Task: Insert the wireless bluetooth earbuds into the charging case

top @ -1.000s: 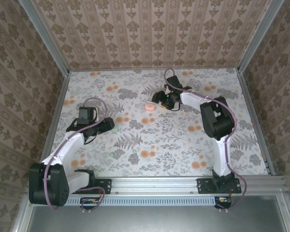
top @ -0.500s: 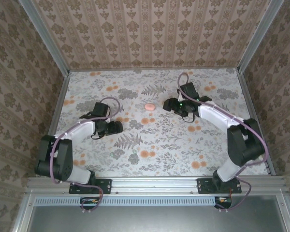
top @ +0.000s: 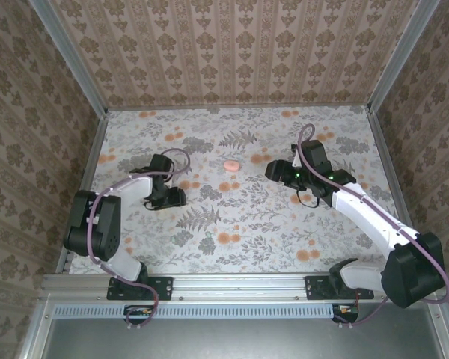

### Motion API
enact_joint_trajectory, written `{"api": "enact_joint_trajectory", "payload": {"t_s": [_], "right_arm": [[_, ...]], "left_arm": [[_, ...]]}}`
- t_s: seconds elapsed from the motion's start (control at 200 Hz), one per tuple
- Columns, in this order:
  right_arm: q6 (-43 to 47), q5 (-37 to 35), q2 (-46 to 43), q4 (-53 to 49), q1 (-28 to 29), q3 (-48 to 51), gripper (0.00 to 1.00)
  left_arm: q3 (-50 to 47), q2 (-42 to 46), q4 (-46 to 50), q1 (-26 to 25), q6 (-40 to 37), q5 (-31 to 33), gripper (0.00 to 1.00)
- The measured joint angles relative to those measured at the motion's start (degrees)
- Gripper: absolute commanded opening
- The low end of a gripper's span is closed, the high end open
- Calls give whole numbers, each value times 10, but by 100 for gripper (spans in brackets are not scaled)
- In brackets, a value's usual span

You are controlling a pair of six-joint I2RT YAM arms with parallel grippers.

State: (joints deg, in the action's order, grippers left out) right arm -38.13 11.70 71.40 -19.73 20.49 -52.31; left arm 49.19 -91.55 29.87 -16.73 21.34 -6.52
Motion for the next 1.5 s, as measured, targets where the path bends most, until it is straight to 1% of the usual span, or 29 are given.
{"api": "enact_joint_trajectory", "payload": {"t_s": [0.16, 0.25, 0.34, 0.47, 0.585, 0.66, 0.69, 0.72, 0.765, 0.785, 0.815, 0.905, 1.005, 1.07, 1.26, 1.5], "right_arm": [[-10, 2, 0, 0, 0, 4, 69], [-17, 9, 0, 2, 0, 6, 69], [-28, 22, -4, 2, 0, 13, 69], [-37, 37, -20, 3, 0, 23, 69], [-44, 48, -38, 4, 0, 32, 69], [-46, 53, -45, 4, 0, 37, 69], [-48, 54, -49, 4, 0, 40, 70], [-50, 55, -52, 4, 0, 42, 70], [-52, 55, -58, 4, 0, 48, 70], [-53, 55, -61, 3, 0, 50, 70], [-54, 55, -65, 3, 0, 53, 70], [-54, 54, -80, 2, 0, 61, 70], [-56, 54, -93, 2, 0, 65, 70], [-56, 54, -101, 2, 0, 70, 70], [-63, 54, -115, 2, 0, 98, 70], [-69, 54, -114, 3, 0, 102, 70]], "left_arm": [[2, -1, 0, 0, -29, 4, 37], [2, -1, -21, -3, -50, -13, 32], [2, 2, -49, -16, -75, -35, 31], [2, 28, -70, -50, -119, -63, 31], [5, 59, -78, -87, -151, -74, 31], [11, 65, -76, -93, -156, -74, 31], [16, 64, -75, -93, -156, -71, 32], [21, 64, -73, -93, -156, -66, 36], [28, 64, -65, -91, -148, -53, 46], [32, 64, -62, -91, -148, -46, 52], [39, 64, -54, -89, -137, -36, 57], [55, 60, -44, -69, -106, -17, 64], [68, 47, -36, -42, -89, -2, 67], [80, 31, -25, -34, -86, 1, 69], [103, -31, -13, -31, -80, 2, 70], [102, -72, -24, -31, -79, -3, 69]]}}
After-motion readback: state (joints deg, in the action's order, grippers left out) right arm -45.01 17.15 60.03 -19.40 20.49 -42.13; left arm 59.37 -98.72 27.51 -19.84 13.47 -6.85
